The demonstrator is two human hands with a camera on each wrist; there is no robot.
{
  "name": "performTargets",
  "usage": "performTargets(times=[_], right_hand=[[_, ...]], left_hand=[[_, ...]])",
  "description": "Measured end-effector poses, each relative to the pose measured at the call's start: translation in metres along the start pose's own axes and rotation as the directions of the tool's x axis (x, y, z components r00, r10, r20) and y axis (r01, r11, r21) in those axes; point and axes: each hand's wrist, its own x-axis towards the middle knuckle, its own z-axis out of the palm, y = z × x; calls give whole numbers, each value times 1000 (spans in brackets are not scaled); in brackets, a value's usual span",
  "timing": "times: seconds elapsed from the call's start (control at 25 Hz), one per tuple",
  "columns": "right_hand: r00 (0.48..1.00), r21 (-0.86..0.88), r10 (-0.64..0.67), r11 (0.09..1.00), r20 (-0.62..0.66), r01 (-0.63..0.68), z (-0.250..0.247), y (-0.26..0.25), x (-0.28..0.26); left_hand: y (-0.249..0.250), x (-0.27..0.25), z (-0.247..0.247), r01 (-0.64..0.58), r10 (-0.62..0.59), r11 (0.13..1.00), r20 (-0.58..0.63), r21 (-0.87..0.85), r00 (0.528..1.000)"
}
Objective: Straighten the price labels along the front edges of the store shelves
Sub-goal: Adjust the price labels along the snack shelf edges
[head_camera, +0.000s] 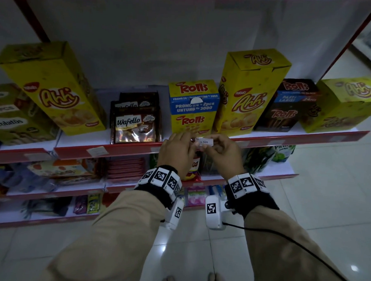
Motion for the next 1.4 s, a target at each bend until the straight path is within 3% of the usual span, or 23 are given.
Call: performTargets(times=[0.12,0.24,0.48,0.8,1.04,1.28,1.4], right_hand=[[992,-188,-125,974,15,125,-4,1,-1],[967,-428,-241,868,77,250,-12,-1,4],[931,-598,-343,723,125,347,-9,-6,15],[913,-694,-358,608,196,387,-1,-1,7],[898,-806,-306,413,316,424,-4,-1,6],[877,-822,-364,358,313,442,-3,-3,5],[878,-837,-382,344,290,426,-2,-2,2]], left_hand=[[1,0,0,-8,9,999,-26,38,1000],[1,-2,-3,-38,40,998,-32,59,999],[-9,-8,-12,-49,52,992,-20,120,998],[-11,-9,-7,-66,59,976,40,209,997],[-10,-6,-4,-96,96,956,14,279,995],[-15,-10,-2,-148,177,964,-121,221,977],[-12,-7,-3,-138,159,961,-73,239,985]])
